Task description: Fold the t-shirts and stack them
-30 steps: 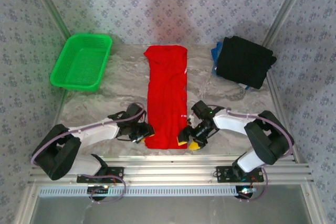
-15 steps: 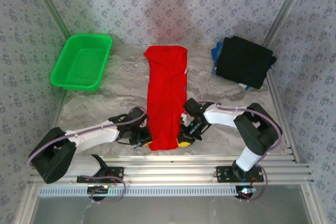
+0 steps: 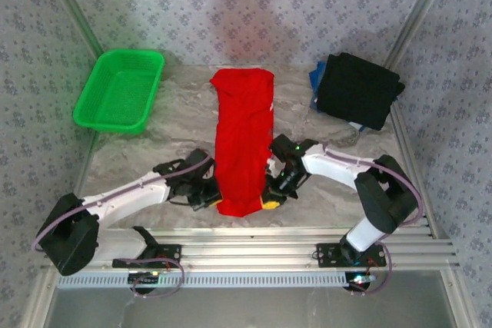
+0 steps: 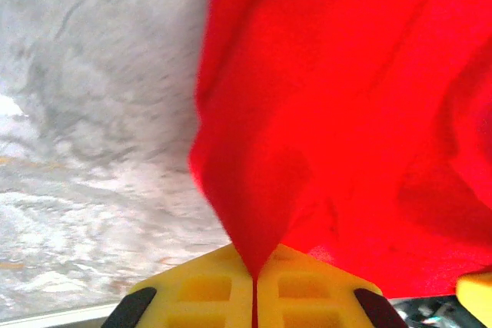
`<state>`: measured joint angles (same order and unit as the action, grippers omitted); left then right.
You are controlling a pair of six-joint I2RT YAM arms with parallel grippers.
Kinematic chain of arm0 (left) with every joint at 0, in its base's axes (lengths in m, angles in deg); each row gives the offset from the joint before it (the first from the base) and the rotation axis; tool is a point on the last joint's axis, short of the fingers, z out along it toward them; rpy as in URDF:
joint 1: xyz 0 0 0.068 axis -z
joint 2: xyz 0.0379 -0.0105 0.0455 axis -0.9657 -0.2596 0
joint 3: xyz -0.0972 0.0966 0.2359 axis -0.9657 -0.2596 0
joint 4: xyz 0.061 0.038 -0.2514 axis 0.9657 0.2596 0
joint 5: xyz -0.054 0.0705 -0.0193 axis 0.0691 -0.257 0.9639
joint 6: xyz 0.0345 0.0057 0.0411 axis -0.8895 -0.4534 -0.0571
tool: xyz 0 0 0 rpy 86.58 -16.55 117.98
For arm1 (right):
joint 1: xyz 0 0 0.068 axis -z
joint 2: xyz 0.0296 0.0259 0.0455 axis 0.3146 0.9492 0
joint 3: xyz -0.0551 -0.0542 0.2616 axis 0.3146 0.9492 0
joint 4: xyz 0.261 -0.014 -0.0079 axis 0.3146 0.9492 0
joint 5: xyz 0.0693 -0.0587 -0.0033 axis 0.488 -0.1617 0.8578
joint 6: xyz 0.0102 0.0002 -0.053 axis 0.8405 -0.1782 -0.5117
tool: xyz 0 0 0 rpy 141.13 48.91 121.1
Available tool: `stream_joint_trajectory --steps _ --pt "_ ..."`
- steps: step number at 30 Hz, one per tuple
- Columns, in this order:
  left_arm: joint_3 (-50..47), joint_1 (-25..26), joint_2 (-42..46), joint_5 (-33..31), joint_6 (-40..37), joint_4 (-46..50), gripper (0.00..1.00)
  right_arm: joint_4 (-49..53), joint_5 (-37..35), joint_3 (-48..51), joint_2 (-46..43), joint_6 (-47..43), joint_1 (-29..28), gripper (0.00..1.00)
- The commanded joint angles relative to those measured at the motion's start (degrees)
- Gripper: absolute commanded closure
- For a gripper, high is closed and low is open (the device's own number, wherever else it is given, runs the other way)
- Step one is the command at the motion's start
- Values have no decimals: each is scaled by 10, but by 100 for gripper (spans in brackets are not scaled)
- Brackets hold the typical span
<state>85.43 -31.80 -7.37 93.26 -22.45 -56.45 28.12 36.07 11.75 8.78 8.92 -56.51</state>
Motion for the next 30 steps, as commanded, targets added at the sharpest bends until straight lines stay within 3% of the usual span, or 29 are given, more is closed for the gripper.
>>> stream_joint_trajectory --steps 1,16,30 --pt "68 -31 -15 6 -25 36 93 64 -4 -68 5 -25 30 100" --pt "355 -181 -261 48 -198 104 96 162 -27 -401 231 -121 167 100" --pt "488 -249 -399 73 -258 117 96 194 -37 -582 375 -121 210 100"
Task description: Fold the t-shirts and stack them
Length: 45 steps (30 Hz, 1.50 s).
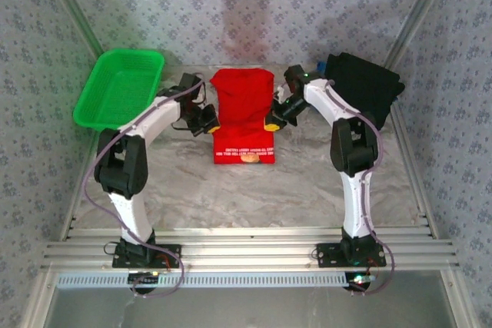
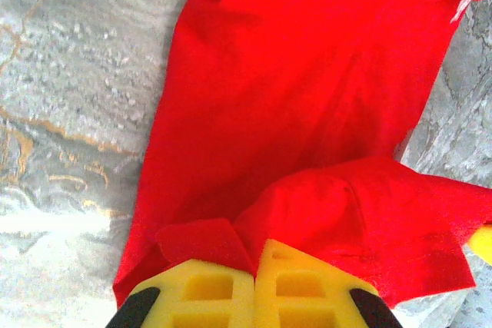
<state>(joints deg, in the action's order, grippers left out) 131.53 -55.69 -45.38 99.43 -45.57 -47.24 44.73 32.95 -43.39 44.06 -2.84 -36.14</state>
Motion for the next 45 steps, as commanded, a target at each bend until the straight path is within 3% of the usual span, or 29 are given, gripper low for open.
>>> stream_joint_trajectory --steps 1,16,18,19,23,26,29,32,36,38,41,45 --pt "36 -14 -29 11 -30 28 96 28 -5 -39 31 -1 8 100" --pt "224 -37 -199 15 -61 68 95 -11 -5 -133 139 55 31 100" --pt "247 -37 -219 16 -66 78 94 -16 -3 -149 157 63 33 94" --pt "251 -37 -228 17 -65 84 90 -20 3 -158 167 67 34 89" --pt "286 -46 -229 33 -32 50 53 -106 40 -156 162 91 53 76" --pt "378 -48 -234 0 -45 79 39 -252 56 -95 106 169 76 59" --pt "504 -66 -256 9 -58 150 34 -260 52 -89 50 139 91 54" --pt "510 -67 -212 16 -74 171 33 -198 59 -54 -13 83 92 53" --pt "337 -53 -94 28 -82 134 35 -234 68 97 -110 90 81 61" --pt "203 -46 -31 43 -64 89 52 -313 77 191 -148 129 69 70" --pt "65 -33 21 49 -44 51 79 -356 76 256 -145 152 45 83" --pt "-41 -18 28 81 -20 -23 92 -416 86 266 -97 176 17 92"
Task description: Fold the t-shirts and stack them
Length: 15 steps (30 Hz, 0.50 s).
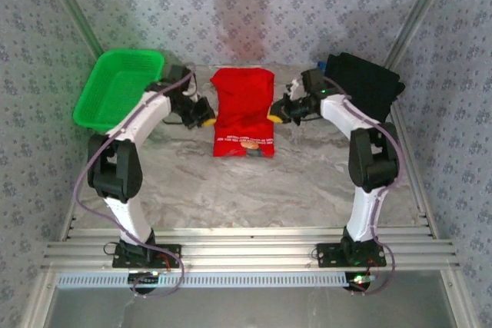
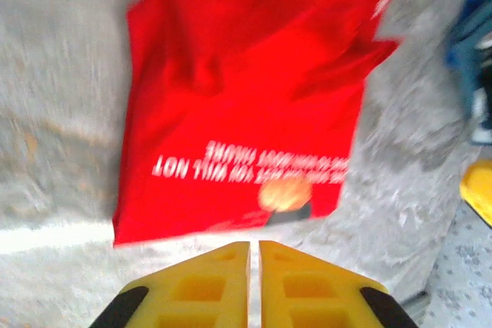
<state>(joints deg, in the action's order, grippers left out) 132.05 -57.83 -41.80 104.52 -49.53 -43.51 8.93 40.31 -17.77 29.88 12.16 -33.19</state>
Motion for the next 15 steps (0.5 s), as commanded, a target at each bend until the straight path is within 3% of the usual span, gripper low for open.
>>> stream_joint_trajectory --steps 1,6,9,15 --pt "-54 7 -19 34 22 -75 93 -59 11 0 61 27 -16 93" --pt "15 9 -119 32 24 -91 93 -77 12 -75 152 48 -18 96" --pt "105 -5 -182 -4 19 -72 92 -93 5 -132 198 74 -6 96" --pt "331 -21 -308 0 25 -11 80 -93 -4 -267 280 124 18 89"
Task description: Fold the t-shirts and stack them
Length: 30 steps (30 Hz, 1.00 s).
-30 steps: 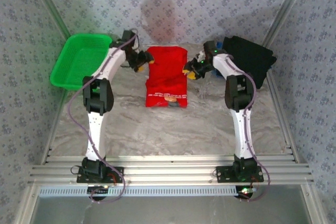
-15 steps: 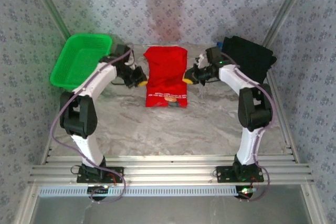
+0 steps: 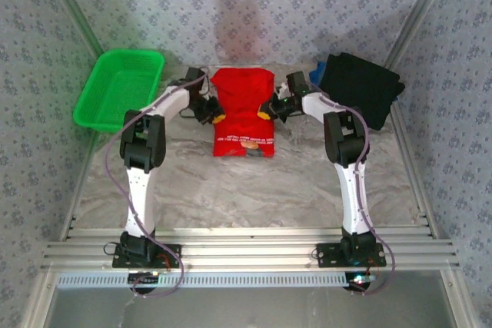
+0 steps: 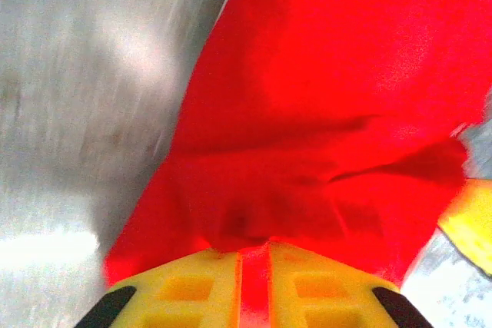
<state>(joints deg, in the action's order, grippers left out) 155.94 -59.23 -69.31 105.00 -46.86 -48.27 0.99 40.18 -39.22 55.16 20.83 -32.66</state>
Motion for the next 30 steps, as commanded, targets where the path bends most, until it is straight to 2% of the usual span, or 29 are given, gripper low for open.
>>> stream_joint_trajectory --steps 1,3,7,10,12,16,20,23,30 --pt "123 -8 -47 -7 -3 51 78 -14 -2 -67 34 48 15 88" --pt "164 -15 -55 -13 5 66 73 -25 -2 -88 34 60 18 83" --pt "125 -18 23 -5 16 33 52 32 4 -95 -19 18 18 71" --pt "23 -11 117 5 -4 34 38 135 -10 -29 -104 -63 16 55" --pt "-106 -10 192 23 -4 7 30 150 -23 75 -179 -91 15 44" --pt "-327 0 302 52 20 -62 26 119 -11 268 -284 -97 0 34" --pt "-452 24 332 71 56 -137 27 66 -1 390 -320 -94 -26 32" --pt "-481 31 323 71 81 -190 27 29 -1 420 -308 -79 -44 32" --pt "-471 38 278 50 98 -229 28 7 -18 419 -266 -66 -47 35"
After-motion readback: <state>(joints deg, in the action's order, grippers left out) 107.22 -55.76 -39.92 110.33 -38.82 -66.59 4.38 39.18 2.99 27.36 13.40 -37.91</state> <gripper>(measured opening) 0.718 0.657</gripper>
